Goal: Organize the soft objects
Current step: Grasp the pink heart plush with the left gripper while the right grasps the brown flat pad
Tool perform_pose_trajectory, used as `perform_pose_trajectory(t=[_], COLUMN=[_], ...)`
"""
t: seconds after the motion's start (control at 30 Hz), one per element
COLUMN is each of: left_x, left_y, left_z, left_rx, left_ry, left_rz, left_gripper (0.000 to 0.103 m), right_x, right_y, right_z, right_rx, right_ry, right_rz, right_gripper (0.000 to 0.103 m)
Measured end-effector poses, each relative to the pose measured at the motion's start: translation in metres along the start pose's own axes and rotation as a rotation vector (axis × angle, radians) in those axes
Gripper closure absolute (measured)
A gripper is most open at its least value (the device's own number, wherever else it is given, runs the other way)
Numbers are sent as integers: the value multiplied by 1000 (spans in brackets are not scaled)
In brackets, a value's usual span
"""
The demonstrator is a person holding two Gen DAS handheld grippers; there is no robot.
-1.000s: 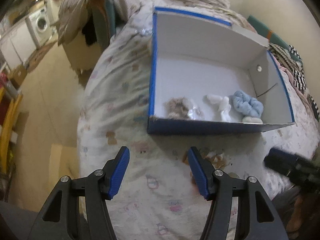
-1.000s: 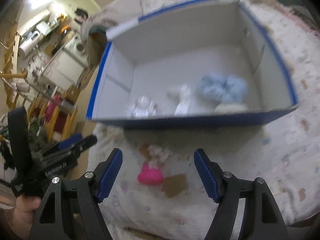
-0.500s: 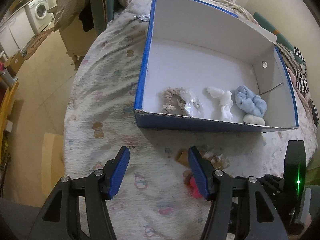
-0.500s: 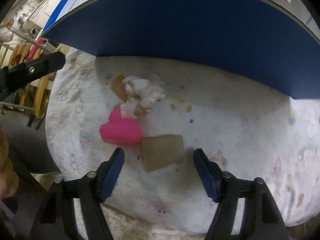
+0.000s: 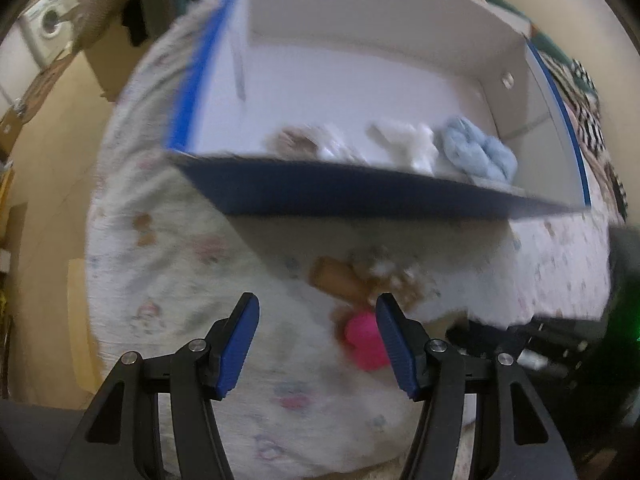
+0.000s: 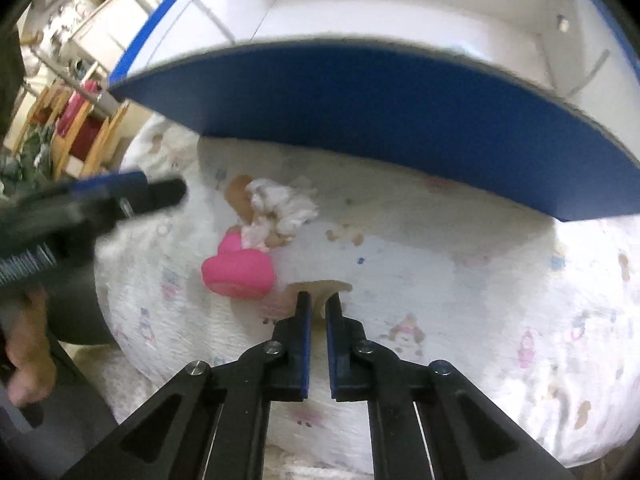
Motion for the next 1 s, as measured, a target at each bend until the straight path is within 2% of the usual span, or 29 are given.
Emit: perform_pose_trajectory(t=[0.2,0.37,0.43,0.53,0.63,0.87,1.0], left_x=[16,26,26,26,25,32,36], left_y=[21,42,50,58,59,43,37], left_z=[33,55,54,49,42,30,17], left_rx=[16,28,0,27,49,45,2], left_ry=[96,167,169,130,101,110,119], left_rz=[-72,-127,-136,-174,-184,-171,-167], left_gripper=[46,46,46,46,57,57,57], right_x=[-6,-12,-15,-19,-21,-20,-19], right_y=[-28,-40,-43,-45,-44,-47,-48], right_z=[29,50,53,53,52,52,47], right_rx=[-4,-2,-1,-3,-9,-19,-20], right_ry=[126,212,222,220,210,202,195], right_rz=[105,158,170,174,170,176,180], right_gripper=[95,95,95,95,95,95,95])
Point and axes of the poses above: each gripper's, at about its wrist camera, not at the fingertips, and y roughly the way its jaws point, z to its right, x to its underside, the point moved 6 cm from there along y, roughly the way its jaws point, and after that the axes turned 7 degrees about -z, right-handed, at the moved point
